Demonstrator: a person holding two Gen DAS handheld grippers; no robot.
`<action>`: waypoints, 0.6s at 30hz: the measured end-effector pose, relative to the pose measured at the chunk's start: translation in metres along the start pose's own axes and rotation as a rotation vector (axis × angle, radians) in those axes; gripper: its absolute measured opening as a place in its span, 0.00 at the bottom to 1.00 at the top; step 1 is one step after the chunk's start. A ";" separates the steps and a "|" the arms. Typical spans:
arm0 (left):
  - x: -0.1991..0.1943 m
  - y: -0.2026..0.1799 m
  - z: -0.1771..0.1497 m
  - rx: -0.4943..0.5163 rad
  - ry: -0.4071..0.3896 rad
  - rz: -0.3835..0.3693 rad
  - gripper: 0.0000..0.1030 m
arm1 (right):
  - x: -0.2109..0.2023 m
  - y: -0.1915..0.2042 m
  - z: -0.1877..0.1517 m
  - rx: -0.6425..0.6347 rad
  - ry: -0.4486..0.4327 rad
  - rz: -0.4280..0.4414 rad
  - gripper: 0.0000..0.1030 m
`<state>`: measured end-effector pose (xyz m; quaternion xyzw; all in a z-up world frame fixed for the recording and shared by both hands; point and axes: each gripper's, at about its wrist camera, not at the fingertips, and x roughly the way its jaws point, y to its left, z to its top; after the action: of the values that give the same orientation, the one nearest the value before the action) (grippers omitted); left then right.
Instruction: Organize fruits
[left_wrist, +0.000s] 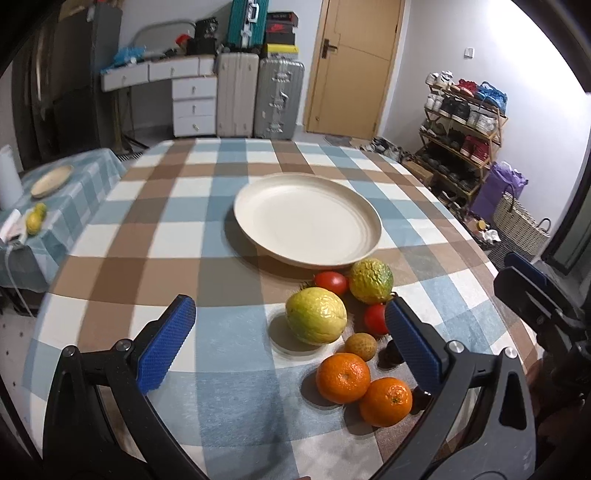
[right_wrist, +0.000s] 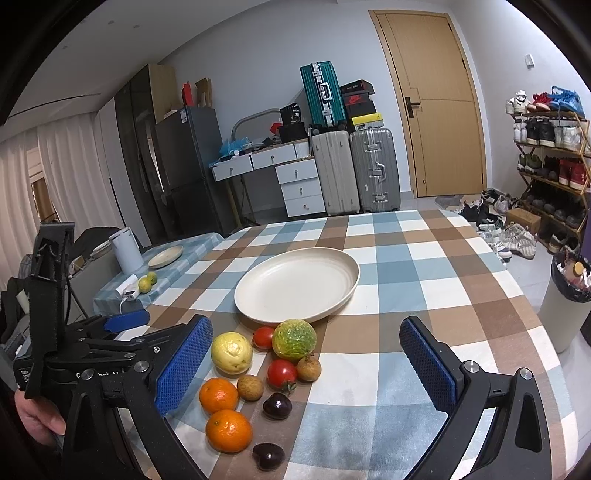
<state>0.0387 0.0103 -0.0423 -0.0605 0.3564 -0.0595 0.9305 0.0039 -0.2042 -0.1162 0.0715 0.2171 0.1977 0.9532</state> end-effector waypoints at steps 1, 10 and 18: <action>0.005 0.002 0.000 -0.005 0.014 -0.014 0.99 | 0.002 -0.002 0.000 0.015 0.004 0.007 1.00; 0.047 0.015 0.005 -0.048 0.117 -0.107 0.99 | 0.028 -0.020 -0.003 0.105 0.057 0.075 1.00; 0.083 0.028 0.009 -0.108 0.205 -0.249 0.97 | 0.059 -0.027 -0.004 0.099 0.153 0.132 1.00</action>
<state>0.1075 0.0259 -0.0942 -0.1475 0.4420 -0.1609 0.8701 0.0600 -0.2043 -0.1480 0.1173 0.2935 0.2537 0.9142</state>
